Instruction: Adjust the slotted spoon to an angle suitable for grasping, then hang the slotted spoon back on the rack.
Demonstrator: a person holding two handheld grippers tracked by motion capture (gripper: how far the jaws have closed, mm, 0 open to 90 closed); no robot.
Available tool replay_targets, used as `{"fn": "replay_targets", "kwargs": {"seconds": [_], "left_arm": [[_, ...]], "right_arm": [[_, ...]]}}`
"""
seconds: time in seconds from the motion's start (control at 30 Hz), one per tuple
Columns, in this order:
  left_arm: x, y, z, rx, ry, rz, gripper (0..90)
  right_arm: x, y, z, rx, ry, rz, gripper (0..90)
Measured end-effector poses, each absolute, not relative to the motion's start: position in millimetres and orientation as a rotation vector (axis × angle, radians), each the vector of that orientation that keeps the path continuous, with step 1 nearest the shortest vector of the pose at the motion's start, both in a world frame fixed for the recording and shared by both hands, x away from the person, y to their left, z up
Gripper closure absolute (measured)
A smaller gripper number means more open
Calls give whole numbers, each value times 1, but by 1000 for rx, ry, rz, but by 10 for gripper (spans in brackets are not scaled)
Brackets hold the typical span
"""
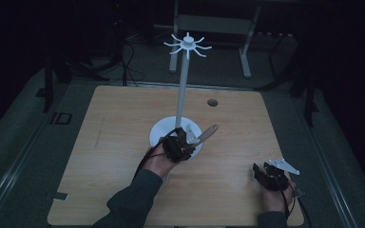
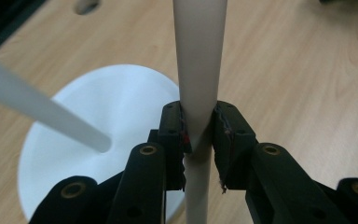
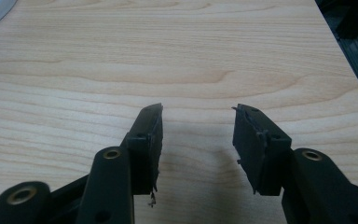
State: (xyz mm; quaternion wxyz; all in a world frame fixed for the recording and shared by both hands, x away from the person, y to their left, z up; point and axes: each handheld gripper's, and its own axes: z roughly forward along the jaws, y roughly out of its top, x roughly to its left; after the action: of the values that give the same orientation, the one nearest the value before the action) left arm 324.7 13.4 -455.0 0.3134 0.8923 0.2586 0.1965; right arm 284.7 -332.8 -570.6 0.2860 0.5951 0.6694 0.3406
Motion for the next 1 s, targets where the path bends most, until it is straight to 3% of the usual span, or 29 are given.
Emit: {"fn": "replay_targets", "kwargs": {"seconds": [1.0], "left_arm": [[313, 38, -433, 2022, 888, 708, 744]], "right_arm": [[283, -335, -570, 1599, 1776, 914, 519]]}}
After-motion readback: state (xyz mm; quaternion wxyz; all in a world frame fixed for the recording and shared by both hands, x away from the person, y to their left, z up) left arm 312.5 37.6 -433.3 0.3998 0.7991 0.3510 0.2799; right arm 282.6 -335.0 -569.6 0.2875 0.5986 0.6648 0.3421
